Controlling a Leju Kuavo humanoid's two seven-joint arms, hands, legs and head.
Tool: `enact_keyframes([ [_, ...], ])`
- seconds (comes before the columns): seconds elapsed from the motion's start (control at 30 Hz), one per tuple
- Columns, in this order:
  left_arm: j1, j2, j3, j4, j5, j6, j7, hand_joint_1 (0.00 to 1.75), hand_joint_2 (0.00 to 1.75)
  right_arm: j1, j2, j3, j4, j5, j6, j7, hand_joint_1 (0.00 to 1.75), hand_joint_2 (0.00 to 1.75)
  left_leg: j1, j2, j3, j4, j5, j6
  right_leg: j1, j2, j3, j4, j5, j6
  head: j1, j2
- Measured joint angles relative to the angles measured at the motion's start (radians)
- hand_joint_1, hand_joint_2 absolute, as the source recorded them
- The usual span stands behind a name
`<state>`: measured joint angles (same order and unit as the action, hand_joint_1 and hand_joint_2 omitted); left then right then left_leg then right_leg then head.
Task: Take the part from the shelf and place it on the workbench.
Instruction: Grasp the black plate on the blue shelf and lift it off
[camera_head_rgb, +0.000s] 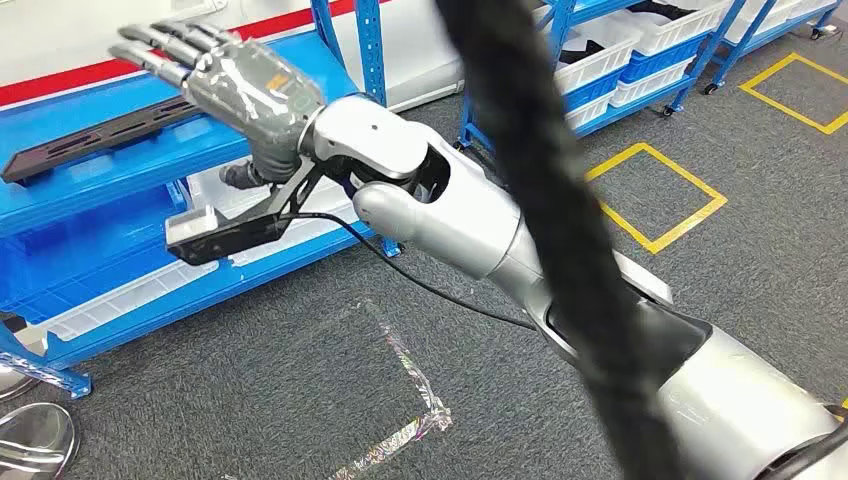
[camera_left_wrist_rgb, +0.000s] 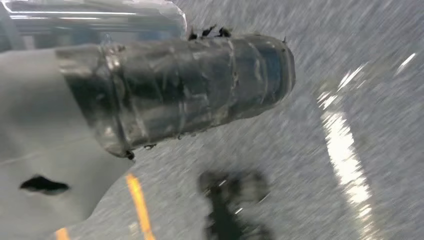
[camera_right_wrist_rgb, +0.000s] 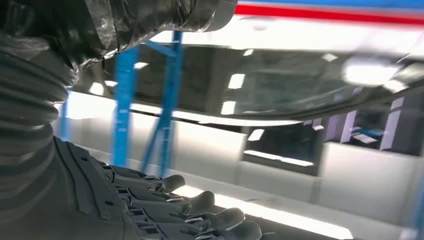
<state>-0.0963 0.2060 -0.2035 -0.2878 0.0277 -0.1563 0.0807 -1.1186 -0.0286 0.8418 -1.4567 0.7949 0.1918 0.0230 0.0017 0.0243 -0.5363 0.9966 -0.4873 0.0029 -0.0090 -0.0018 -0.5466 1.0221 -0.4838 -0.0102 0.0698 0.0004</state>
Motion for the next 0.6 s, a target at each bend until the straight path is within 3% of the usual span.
enact_keyframes([
  [0.23, 0.003, 0.000, -0.004, 0.024, 0.018, -0.028, 0.023, 0.00, 0.00, 0.003, 0.007, 0.078, 0.016, -0.075, 0.090, -0.055, 0.00, 1.75, 0.000, 0.000, 0.000, 0.000, 0.000, 0.000, 0.000, 0.000, 0.000, 0.000, 0.000, 0.000, 0.000, 0.000],
  [0.6, 0.005, 0.000, -0.004, 0.041, 0.023, -0.018, 0.008, 0.00, 0.00, 0.027, 0.012, 0.140, 0.047, -0.095, 0.092, -0.071, 0.00, 1.75, 0.000, 0.000, 0.000, 0.000, 0.000, 0.000, 0.000, 0.000, 0.000, 0.000, 0.000, 0.000, 0.000, 0.000],
])
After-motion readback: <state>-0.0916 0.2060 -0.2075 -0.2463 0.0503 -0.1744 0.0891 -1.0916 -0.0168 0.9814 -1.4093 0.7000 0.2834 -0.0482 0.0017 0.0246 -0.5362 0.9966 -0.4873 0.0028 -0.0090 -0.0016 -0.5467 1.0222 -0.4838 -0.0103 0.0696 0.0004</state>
